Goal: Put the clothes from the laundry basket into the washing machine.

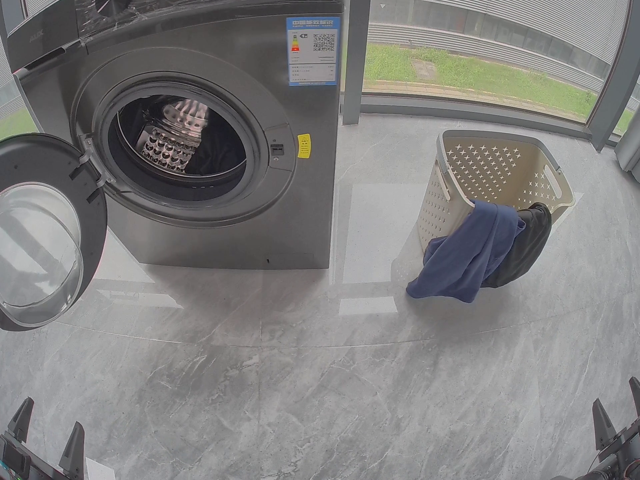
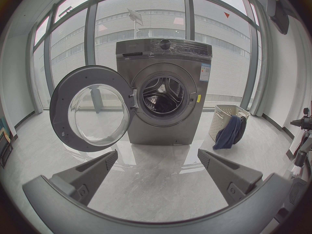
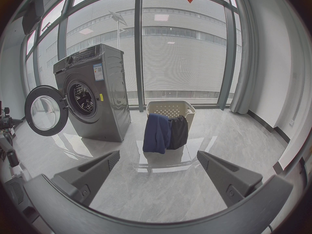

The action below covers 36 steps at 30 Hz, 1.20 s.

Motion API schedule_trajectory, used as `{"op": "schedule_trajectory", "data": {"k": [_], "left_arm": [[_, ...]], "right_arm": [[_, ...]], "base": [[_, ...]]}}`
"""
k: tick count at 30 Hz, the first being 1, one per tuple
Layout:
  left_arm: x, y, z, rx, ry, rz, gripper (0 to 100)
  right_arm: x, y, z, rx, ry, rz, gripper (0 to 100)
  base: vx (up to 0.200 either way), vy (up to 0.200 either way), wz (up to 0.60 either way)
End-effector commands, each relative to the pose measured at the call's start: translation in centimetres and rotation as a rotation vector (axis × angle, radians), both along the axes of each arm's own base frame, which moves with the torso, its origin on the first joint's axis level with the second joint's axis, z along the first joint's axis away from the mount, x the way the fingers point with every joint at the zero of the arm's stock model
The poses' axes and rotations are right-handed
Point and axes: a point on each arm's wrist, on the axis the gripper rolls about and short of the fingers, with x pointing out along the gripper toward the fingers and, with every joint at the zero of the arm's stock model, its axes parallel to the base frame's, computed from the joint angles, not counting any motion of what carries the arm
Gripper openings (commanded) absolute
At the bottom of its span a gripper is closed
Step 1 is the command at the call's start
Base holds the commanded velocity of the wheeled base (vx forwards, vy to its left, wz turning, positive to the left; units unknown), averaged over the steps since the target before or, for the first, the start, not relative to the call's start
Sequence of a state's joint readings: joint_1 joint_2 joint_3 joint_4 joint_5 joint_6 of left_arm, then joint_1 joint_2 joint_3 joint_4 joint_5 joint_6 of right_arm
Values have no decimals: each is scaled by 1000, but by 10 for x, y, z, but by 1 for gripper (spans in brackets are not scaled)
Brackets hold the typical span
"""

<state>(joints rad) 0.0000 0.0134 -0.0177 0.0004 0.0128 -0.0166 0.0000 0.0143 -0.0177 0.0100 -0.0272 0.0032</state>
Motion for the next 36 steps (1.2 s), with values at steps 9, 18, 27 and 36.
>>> {"op": "schedule_trajectory", "data": {"k": [9,18,27,36], "left_arm": [[1,0,-5,7,10,1,100],[1,0,-5,7,10,1,100],[1,0,-5,6,10,1,100],[1,0,-5,6,10,3,100]], "right_arm": [[0,0,-4,4,-1,-2,100],[0,0,-4,12,-1,-10,100],[0,0,-4,0,-4,-2,100],[0,0,-4,0,-4,0,100]], "base": [[0,-200,0],[0,-133,0],[0,0,0],[0,-133,0]]}}
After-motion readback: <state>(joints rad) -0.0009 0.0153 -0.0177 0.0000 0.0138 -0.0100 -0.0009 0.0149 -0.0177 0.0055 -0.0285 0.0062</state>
